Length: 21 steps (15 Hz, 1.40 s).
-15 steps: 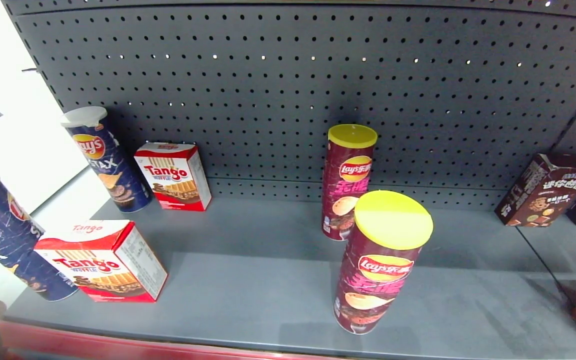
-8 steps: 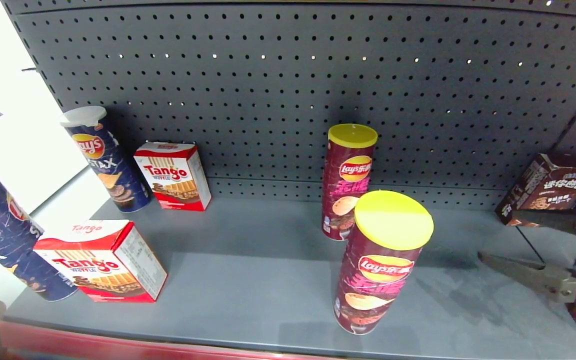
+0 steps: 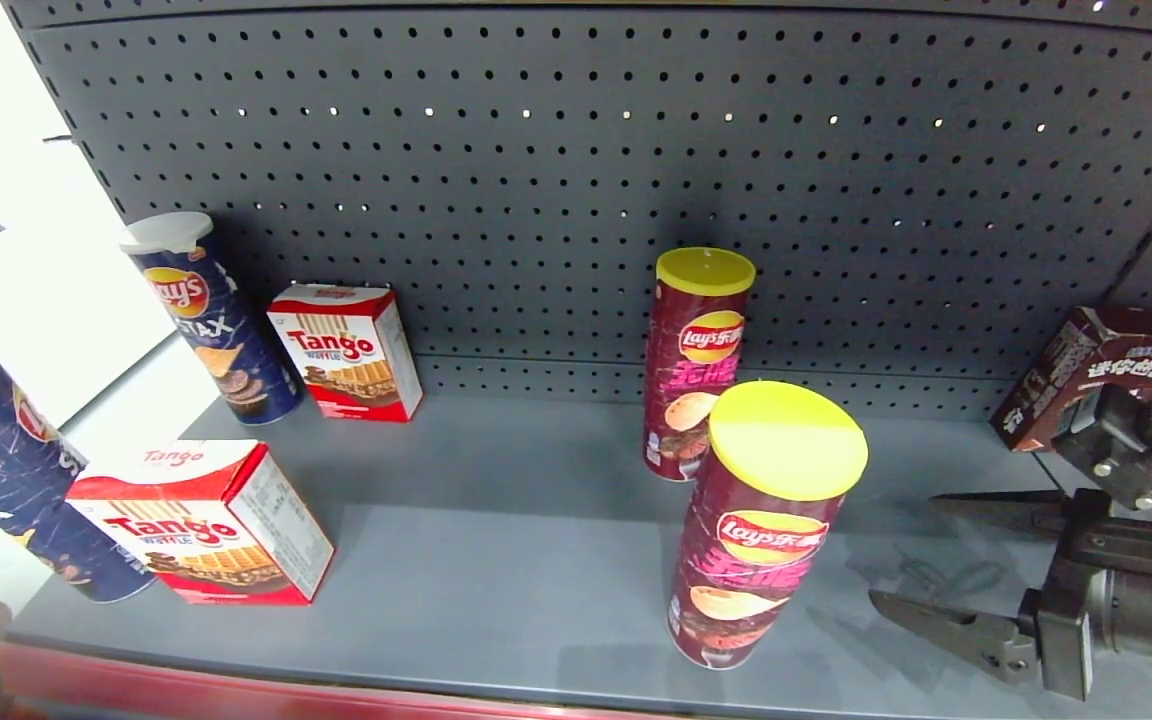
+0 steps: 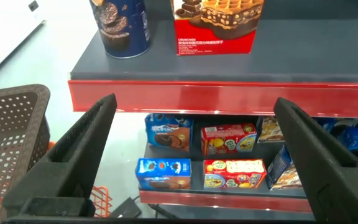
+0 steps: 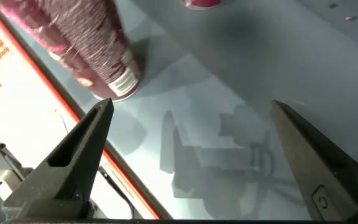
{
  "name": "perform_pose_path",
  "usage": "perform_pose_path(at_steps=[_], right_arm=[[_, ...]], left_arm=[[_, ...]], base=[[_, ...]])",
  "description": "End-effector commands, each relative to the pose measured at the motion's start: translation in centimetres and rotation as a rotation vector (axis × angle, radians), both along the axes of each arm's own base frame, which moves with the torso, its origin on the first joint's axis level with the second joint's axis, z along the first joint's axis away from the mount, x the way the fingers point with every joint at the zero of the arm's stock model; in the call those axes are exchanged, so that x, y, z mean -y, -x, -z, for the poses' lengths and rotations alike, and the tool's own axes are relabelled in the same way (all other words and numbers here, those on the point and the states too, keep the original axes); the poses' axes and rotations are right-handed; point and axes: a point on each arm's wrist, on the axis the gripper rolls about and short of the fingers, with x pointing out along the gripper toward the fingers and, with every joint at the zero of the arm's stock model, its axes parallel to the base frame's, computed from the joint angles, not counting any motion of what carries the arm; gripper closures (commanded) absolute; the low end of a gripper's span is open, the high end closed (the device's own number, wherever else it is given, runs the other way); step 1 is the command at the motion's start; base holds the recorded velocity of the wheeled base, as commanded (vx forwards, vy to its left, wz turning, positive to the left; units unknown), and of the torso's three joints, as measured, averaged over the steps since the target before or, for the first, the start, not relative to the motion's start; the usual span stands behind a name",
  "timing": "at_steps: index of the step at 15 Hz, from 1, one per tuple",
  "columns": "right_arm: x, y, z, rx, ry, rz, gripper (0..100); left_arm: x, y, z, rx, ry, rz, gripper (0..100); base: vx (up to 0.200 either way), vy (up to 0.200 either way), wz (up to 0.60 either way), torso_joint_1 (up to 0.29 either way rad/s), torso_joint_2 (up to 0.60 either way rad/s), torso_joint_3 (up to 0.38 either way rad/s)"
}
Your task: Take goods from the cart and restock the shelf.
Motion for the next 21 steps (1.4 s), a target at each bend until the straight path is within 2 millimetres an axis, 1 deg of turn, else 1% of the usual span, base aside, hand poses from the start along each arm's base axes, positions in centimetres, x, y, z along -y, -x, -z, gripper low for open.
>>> perform_pose_path(at_steps=[1,5,11,16,21], right_arm=[[-0.9,-0.2,0.8,-0.030,0.021,-0.029,0],[-1.6,-0.8,1.4,-0.056,0.041,-0.048,0],[-2.7,-2.0,1.6,-0.062,0.052,-0.051,0],[-4.2,-2.9,1.5,-0.063,0.066,-0.074,0],[-4.5,-3.4,1.8,-0.076,0.075,-0.074,0]], left_arm=[[0.0,0.0,0.0,-0.003,-0.002,0.001,0],[0.0,0.0,0.0,-0.003,-0.002,0.001,0],[0.0,0.0,0.0,-0.002,-0.002,0.001,0],[0.0,0.0,0.0,-0.003,-0.002,-0.001,0],[0.0,0.0,0.0,-0.003,0.000,-0.001,0]], base=[[0.000,0.000,0.00,0.000,0.00,0.000],[0.000,0.000,0.00,0.000,0.00,0.000],[0.000,0.000,0.00,0.000,0.00,0.000],[0.000,0.000,0.00,0.000,0.00,0.000],[0.000,0.000,0.00,0.000,0.00,0.000]])
